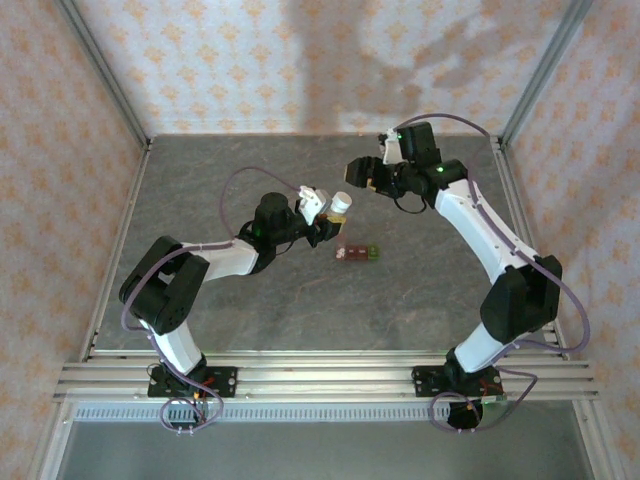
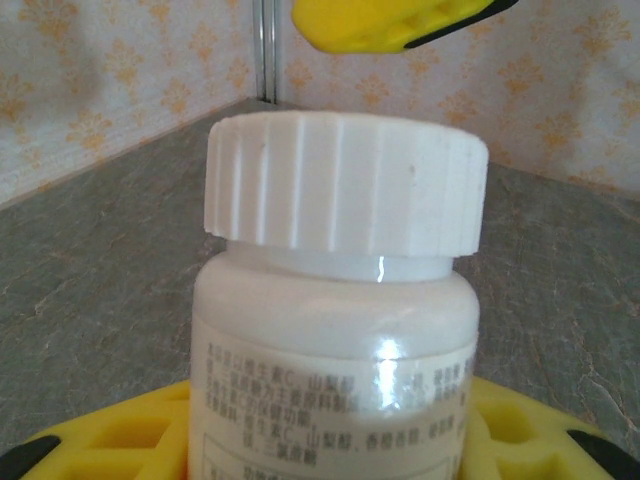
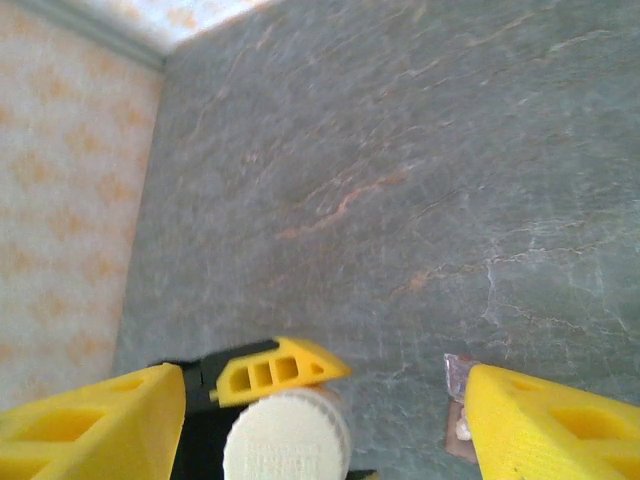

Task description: Sort the pills into containers

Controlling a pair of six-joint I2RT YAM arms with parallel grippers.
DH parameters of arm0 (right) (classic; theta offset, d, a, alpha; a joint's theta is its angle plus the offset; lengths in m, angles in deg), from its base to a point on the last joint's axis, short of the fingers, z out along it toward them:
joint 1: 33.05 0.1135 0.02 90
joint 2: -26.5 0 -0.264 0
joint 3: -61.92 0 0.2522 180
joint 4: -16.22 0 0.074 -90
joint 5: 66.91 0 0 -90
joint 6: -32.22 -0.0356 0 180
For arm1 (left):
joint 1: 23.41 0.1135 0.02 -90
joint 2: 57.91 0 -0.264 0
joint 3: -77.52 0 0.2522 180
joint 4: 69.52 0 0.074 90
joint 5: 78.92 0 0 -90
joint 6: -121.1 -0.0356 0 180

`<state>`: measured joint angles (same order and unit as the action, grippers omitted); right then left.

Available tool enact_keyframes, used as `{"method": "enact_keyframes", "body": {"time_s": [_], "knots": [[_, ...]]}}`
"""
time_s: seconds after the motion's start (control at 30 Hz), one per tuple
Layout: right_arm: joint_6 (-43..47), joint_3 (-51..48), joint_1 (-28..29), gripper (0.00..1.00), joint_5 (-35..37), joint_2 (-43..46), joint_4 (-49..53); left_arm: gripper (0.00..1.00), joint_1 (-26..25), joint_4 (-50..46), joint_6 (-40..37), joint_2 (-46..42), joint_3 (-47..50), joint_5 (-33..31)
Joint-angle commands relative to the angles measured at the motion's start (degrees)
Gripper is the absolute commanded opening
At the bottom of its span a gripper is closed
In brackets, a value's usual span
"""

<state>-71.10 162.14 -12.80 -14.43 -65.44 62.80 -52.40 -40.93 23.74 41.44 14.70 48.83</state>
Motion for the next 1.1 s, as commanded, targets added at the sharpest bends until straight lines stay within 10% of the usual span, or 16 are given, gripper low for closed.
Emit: {"method": "enact_keyframes", "body": {"time_s": [0.0, 0.43, 0.63, 1.07], "knots": [[10.32, -0.82, 0.17, 0.74, -5.14, -0.64, 3.2, 0.0, -0.27, 2.64, -0.25, -1.99, -1.48, 1.7], [12.75, 0.38, 2.94, 0.69, -6.13, -4.35, 5.45, 0.0, -0.27, 2.48, -0.29, -1.88, -1.44, 1.72], [10.36, 0.91, 3.21, 0.46, -4.33, -6.2, 5.85, 0.0, -0.32, 2.44, -0.54, -2.1, -1.27, 1.61], [-16.18, -7.38, 6.6, 0.45, 2.69, -3.43, -5.88, 0.0, -0.32, 3.52, -0.12, -1.43, -1.29, 1.01]]}}
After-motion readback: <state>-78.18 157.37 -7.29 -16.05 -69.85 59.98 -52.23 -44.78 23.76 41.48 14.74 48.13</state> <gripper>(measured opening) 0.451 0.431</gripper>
